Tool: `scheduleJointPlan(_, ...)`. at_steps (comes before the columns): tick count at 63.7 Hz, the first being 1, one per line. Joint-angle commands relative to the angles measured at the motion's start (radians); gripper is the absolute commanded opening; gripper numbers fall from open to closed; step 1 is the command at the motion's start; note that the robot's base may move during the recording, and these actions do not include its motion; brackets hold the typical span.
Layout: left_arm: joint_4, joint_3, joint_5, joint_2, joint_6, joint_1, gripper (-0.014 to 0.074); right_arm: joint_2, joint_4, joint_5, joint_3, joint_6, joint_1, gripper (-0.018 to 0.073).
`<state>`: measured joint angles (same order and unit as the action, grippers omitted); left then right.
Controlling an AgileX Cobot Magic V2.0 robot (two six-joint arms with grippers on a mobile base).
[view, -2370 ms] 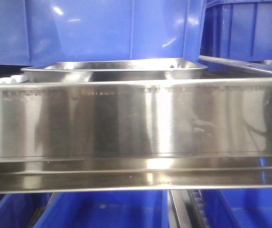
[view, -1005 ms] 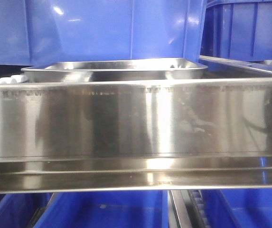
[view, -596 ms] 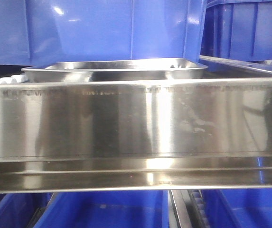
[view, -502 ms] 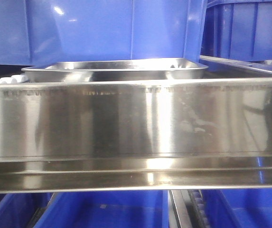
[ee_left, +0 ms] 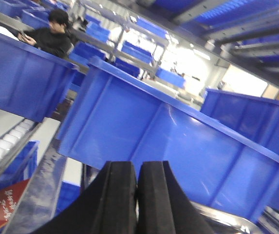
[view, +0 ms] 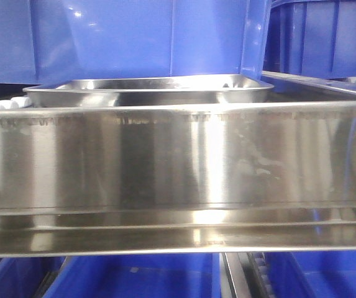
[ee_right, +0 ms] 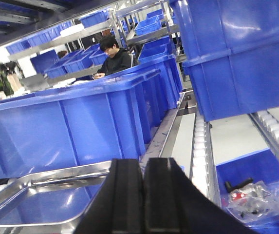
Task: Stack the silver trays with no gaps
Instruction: 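Lower both grippers toward the opposite short edges of the silver tray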
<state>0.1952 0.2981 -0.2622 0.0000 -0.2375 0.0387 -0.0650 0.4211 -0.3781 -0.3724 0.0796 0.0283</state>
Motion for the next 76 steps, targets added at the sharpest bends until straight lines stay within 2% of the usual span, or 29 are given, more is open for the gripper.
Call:
scheduleJointPlan(1, 0.001, 0.034, -0.032, 0.0, 0.01, 0.007, 0.0004, -0.076, -0.011, -0.017, -0.059, 0.017, 0.004, -0.0079)
scheduleJointPlan(9, 0.001, 0.056, -0.103, 0.0, 0.024, 0.007, 0.0004, -0.187, -0.011, -0.051, -0.164, 0.021, 0.004, -0.0079)
scheduleJointPlan(14, 0.001, 0.074, -0.147, 0.0, 0.058, 0.007, 0.0004, -0.27, -0.011, -0.113, -0.245, 0.078, 0.004, -0.0079)
scheduleJointPlan(19, 0.001, 0.1, -0.213, 0.024, 0.108, 0.007, 0.0004, -0.362, -0.011, -0.233, -0.326, 0.154, 0.008, -0.0079)
scheduleJointPlan(24, 0.003, 0.131, -0.288, 0.092, 0.122, 0.007, 0.0004, -0.455, -0.011, -0.297, -0.39, 0.179, 0.036, -0.0079)
scheduleJointPlan(32, 0.02, 0.201, -0.35, 0.221, 0.19, 0.007, 0.0004, -0.564, -0.011, -0.297, -0.452, 0.179, 0.097, -0.0079)
scheduleJointPlan(37, 0.082, 0.26, -0.323, 0.291, 0.224, 0.013, 0.0003, -0.628, -0.011, -0.333, -0.479, 0.179, 0.124, -0.0079)
scheduleJointPlan(42, 0.211, 0.33, -0.257, 0.377, 0.23, 0.047, 0.0002, -0.689, 0.001, -0.364, -0.496, 0.179, 0.147, -0.0079)
scheduleJointPlan(44, 0.231, 0.355, -0.249, 0.41, 0.238, 0.06, 0.0002, -0.71, 0.007, -0.364, -0.499, 0.179, 0.157, -0.0078)
scheduleJointPlan(49, 0.218, 0.43, -0.285, 0.527, 0.238, 0.096, 0.0002, -0.768, 0.011, -0.369, -0.52, 0.12, 0.179, -0.0078)
scheduleJointPlan(54, 0.167, 0.535, -0.366, 0.641, 0.238, 0.129, 0.0001, -0.821, 0.011, -0.4, -0.557, 0.071, 0.193, -0.0078)
scheduleJointPlan(63, 0.165, 0.672, -0.431, 0.767, 0.238, 0.165, -0.0008, -0.901, -0.028, -0.426, -0.628, 0.002, 0.222, -0.0078)
scheduleJointPlan(70, 0.158, 0.732, -0.437, 0.837, 0.238, 0.179, -0.0008, -0.929, -0.15, -0.405, -0.677, -0.125, 0.276, -0.0078)
scheduleJointPlan(76, 0.161, 0.74, -0.43, 0.889, 0.238, 0.18, -0.0008, -0.947, -0.318, -0.396, -0.723, -0.26, 0.356, -0.0078)
